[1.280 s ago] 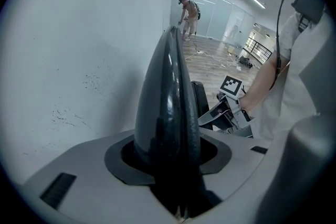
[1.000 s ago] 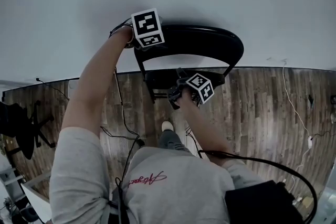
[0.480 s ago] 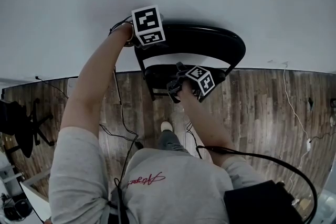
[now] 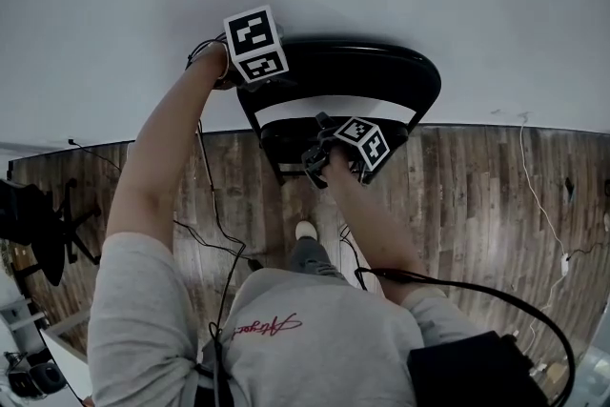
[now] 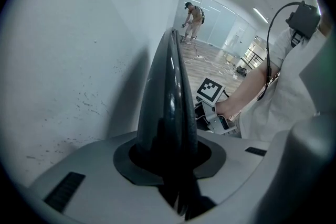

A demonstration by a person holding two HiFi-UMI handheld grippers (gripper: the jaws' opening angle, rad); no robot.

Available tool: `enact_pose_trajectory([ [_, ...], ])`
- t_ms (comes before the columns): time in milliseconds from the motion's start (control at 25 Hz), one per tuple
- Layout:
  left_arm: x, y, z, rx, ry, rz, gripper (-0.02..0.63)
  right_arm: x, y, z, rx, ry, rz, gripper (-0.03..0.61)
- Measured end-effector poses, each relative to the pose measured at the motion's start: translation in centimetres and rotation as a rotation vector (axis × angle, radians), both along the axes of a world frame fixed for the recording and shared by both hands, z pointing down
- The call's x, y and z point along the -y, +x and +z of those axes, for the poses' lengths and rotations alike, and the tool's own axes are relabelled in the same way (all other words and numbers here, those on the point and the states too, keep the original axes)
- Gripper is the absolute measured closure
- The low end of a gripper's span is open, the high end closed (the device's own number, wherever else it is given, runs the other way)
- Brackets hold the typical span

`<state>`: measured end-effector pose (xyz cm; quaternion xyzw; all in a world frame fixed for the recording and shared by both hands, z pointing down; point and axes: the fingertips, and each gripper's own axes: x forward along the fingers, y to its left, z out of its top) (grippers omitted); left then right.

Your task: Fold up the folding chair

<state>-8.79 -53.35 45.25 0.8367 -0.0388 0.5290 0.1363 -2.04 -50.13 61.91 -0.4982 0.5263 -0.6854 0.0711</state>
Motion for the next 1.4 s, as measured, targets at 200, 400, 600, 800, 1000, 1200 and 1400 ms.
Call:
enact_pose_trajectory([
  [200, 1.5, -0.6, 0.3, 0.015, 0.065, -0.037, 0.480, 0.9, -0.4, 0.0, 0.013, 0.041, -0.013, 0.428],
  [400, 1.6, -0.3, 0.1, -0.004, 0.097, -0.033, 0.470, 0.8, -0.2, -0.2, -0.013, 0.099, -0.001, 0.423],
  [600, 2.5, 0.3, -0.8, -0.091, 0.260, -0.111, 0.356, 0.6, -0.1, -0.6, -0.036, 0.127, -0.019, 0.423],
  [800, 3.3, -0.5, -0.1, -0.008, 0.394, -0.120, 0.339, 0.4, 0.1, -0.8, -0.099, 0.178, -0.072, 0.437],
  [1000, 3.7, -1.1, -0.4, 0.041, 0.506, -0.166, 0.298, 0.5, 0.4, -0.7, -0.111, 0.181, -0.060, 0.437],
  [1200, 4.4, -0.7, -5.7, -0.102, 0.718, -0.239, 0.296, 1.1, 1.4, -0.4, -0.135, 0.158, 0.000, 0.437],
  [1400, 4.5, -1.6, -14.8, -0.391, 0.990, -0.482, 0.296, 1.6, 2.8, -0.3, -0.138, 0.157, 0.070, 0.457],
])
